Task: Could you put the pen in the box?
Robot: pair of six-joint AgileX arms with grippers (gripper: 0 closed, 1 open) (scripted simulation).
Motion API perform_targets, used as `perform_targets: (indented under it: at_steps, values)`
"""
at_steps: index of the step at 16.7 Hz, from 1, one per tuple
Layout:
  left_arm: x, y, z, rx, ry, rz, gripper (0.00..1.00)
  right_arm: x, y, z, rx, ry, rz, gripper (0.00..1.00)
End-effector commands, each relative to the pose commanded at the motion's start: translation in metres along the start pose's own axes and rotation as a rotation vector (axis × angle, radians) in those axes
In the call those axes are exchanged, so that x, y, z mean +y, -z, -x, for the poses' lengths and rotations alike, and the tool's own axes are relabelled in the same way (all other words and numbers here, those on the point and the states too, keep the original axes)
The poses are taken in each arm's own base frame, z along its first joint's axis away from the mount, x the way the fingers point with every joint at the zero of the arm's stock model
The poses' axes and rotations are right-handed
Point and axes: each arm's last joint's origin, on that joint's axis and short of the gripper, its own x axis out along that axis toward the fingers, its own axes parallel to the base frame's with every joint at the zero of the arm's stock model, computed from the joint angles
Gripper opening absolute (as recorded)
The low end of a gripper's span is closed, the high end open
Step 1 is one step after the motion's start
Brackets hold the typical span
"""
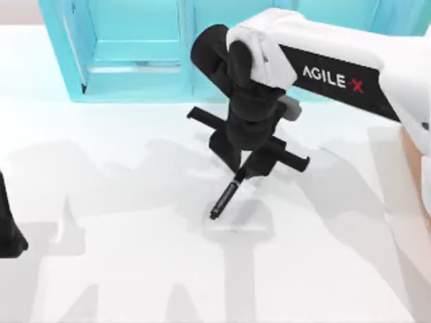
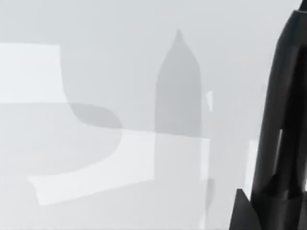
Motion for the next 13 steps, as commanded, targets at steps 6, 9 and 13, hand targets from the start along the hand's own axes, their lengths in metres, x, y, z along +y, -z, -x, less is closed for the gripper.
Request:
perform_targets:
  at_steps: [6,9,13]
  values:
    - [0.000,0.000,0.000,0.000,0.000,0.000,1.00,0.001,-0.001,0.066,-0.002,0.003,0.000,0.00]
    - [0.000,0.000,0.000,0.000,0.000,0.000,1.00,0.001,-0.001,0.071,-0.004,0.000,0.000,0.00]
    - [0.000,0.000,0.000,0.000,0.000,0.000,1.00,-0.002,-0.005,0.070,-0.002,0.003,-0.009,0.00]
